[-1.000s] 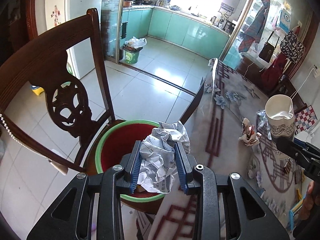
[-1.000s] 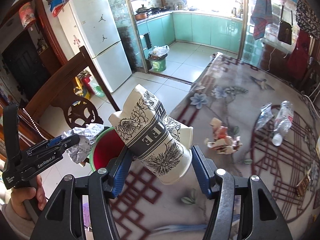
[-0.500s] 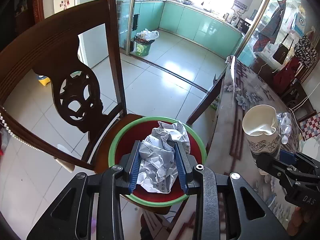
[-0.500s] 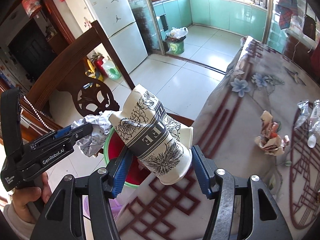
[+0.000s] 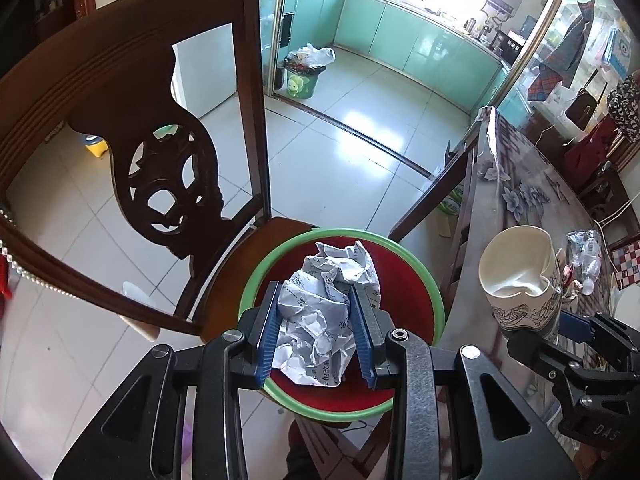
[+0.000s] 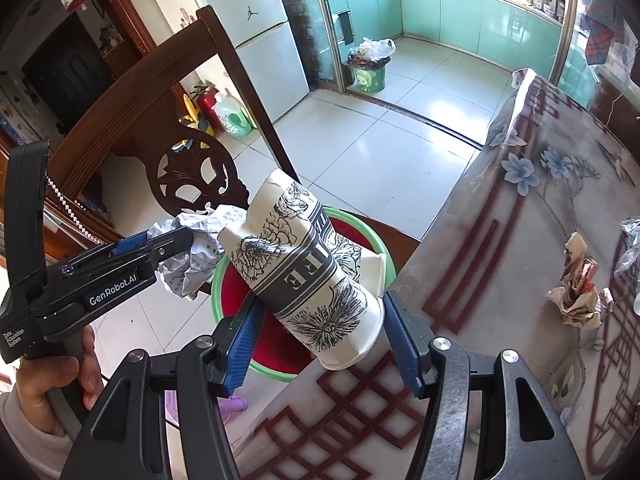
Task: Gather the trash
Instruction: 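Open both tools to drop the paper and cup into the bucket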
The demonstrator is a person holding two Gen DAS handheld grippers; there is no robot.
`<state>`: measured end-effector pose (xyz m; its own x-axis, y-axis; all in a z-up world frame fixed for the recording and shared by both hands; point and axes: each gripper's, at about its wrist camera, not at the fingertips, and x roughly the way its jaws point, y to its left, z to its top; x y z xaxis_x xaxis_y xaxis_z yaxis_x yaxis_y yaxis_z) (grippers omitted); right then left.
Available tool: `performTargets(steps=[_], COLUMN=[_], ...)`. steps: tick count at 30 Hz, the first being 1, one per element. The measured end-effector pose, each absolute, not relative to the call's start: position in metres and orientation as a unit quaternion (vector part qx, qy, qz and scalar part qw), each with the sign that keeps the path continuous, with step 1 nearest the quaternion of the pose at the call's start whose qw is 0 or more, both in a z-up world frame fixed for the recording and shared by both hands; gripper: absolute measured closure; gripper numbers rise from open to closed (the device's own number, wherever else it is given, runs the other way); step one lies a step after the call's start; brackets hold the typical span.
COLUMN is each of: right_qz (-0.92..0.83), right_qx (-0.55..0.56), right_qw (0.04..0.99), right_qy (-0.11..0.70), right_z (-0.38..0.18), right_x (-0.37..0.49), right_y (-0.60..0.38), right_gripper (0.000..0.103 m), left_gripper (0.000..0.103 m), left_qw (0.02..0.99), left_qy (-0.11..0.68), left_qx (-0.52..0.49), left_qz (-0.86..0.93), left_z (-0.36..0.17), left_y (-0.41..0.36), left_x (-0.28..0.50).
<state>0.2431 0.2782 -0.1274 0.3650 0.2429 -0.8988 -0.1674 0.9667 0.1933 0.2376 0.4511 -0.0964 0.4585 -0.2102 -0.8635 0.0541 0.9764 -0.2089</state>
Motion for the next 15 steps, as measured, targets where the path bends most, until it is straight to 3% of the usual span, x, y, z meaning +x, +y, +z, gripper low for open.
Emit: performTargets(steps=[3, 6, 8, 9, 15], right_qz=[0.125, 0.127, 0.130, 0.131, 0.143], right_qx=[0.020, 0.011, 0.010, 0.010, 0.004], right_qw=[0.826, 0.828, 0.828, 0.829, 0.837], right_qy=[0.549, 0.546, 0.545, 0.544, 0.528], right_z=[-0.128, -0.129, -0.131, -0.131, -0.129], right_x=[0.245, 0.247, 0.248, 0.248, 0.245], right_y=[0.284, 0.289, 0.292, 0.293, 0.299], right_gripper=[0.044, 0.043, 0.043, 0.043, 0.036], left_gripper=[0.071, 0.062, 0.027, 0.022, 0.019], left_qw=[0.851, 0.851, 0.854, 0.858, 0.868], left_qy=[0.514, 0.513, 0.509, 0.502, 0.486], left_qx=[-0.074, -0.073, -0.074, -0.074, -0.075], left_qz=[-0.079, -0.083, -0.080, -0.078, -0.061], left_z=[-0.097, -0.097, -0.095, -0.092, -0.080], left_y=[0.451, 0.450, 0.450, 0.450, 0.456], left_x=[0.239, 0.240, 0.240, 0.238, 0.229])
